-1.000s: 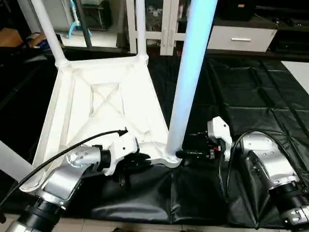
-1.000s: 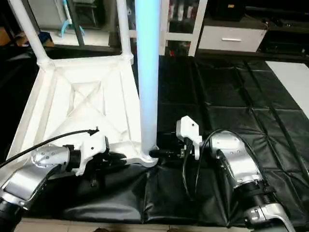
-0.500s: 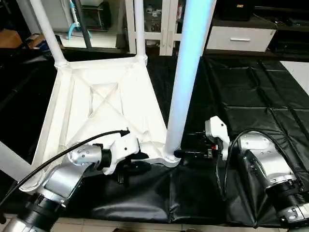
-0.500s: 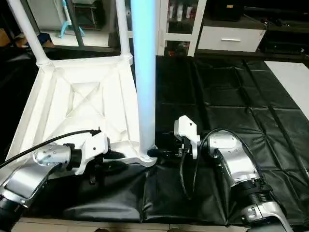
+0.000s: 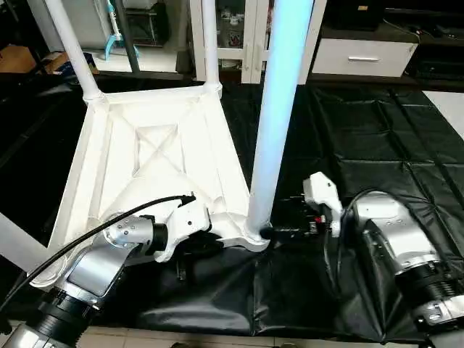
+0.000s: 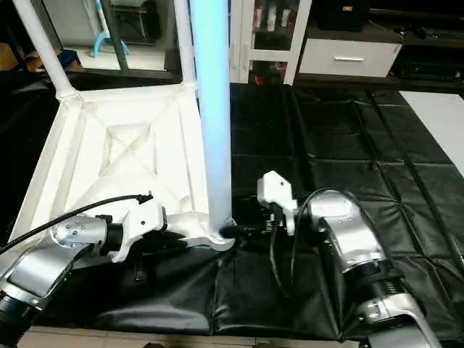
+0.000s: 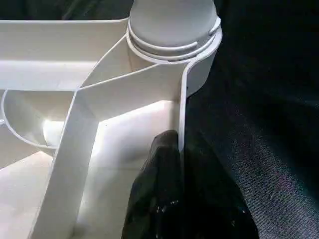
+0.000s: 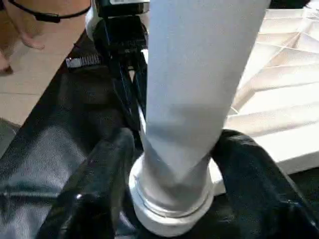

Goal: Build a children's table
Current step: Rotate leg to tighten

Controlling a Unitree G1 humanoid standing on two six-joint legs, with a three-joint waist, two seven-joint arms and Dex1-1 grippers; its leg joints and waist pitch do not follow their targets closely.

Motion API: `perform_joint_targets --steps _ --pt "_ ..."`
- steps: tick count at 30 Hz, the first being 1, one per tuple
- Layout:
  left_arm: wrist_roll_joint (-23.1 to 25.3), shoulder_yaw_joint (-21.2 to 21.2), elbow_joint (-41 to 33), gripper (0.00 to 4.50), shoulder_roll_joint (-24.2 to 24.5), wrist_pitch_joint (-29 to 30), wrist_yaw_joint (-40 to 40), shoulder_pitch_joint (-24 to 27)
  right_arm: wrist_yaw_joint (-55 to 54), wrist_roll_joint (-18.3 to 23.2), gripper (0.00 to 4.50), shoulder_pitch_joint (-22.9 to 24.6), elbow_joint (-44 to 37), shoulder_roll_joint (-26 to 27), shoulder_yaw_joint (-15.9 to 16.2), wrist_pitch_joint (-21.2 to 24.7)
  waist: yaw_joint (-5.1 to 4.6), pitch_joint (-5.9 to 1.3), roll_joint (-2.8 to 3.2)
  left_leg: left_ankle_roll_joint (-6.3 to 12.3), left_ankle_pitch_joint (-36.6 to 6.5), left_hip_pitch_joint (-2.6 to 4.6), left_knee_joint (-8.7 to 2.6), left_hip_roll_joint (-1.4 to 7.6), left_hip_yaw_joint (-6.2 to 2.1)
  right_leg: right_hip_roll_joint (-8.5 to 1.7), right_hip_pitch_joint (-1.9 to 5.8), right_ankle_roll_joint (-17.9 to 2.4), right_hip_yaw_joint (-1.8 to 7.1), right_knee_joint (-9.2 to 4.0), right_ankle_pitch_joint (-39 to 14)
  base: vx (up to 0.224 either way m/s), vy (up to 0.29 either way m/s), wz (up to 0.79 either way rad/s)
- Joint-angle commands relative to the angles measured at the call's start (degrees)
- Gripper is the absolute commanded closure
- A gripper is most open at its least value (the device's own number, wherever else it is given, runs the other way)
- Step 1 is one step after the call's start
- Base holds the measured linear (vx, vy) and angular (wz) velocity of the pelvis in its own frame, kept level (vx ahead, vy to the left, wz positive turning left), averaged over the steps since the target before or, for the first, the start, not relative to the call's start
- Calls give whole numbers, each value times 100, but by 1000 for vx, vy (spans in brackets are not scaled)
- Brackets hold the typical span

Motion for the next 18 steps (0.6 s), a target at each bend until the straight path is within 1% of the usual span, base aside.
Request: perform_joint_targets --steps 1,4,8,9,11,13,14,15,16,18 --pt "240 -256 393 450 -35 160 116 172 94 -90 141 -62 -83 113 206 -178 -4 -254 -91 255 -1638 135 -559 528 -258 -331 96 -1369 198 -447 -1866 0 0 0" --pt "256 -261 405 450 -31 148 122 162 112 -87 136 -39 -141 134 219 -205 -4 -257 -89 263 -1613 136 -563 527 -254 -331 97 -1394 197 -438 -1715 0 0 0" --pt "258 -268 426 450 -36 147 139 143 148 -149 136 -32 -87 158 271 -268 0 -263 -93 274 -1592 134 -559 527 -248 -336 101 -1413 204 -439 -1680 0 0 0" --pt "256 -268 425 450 -37 148 137 143 138 -163 136 -37 -72 162 276 -274 0 -261 -94 276 -1595 134 -558 525 -245 -335 98 -1411 204 -440 -1689 0 0 0" --pt "233 -263 402 450 -41 167 113 150 18 -318 136 -108 121 231 340 -326 -4 -260 -95 269 -1622 129 -559 525 -249 -341 95 -1411 203 -444 -1762 0 0 0" --pt "229 -261 386 450 -37 174 111 161 -31 -349 136 -138 185 259 342 -310 -7 -258 -91 246 -1656 136 -563 524 -251 -339 88 -1404 203 -450 -1832 0 0 0" --pt "227 -259 376 450 -34 178 111 168 -57 -359 151 -155 218 274 338 -294 -5 -256 -86 219 -1691 139 -567 528 -256 -340 86 -1382 207 -455 -1875 0 0 0" --pt "239 -246 384 450 -41 167 152 173 -62 -345 151 -211 309 298 312 -254 -9 -258 -116 219 -1694 136 -569 529 -253 -337 88 -1371 206 -456 -1874 0 0 0" --pt "239 -246 384 450 -41 167 152 173 -62 -345 151 -211 309 298 312 -254 -7 -265 -102 224 -1665 135 -566 527 -257 -341 93 -1380 207 -445 -1831 0 0 0" --pt "227 -236 377 450 -52 165 162 179 -33 -300 176 -246 353 315 284 -198 -6 -267 -101 242 -1620 137 -564 528 -250 -334 93 -1398 206 -440 -1739 0 0 0"
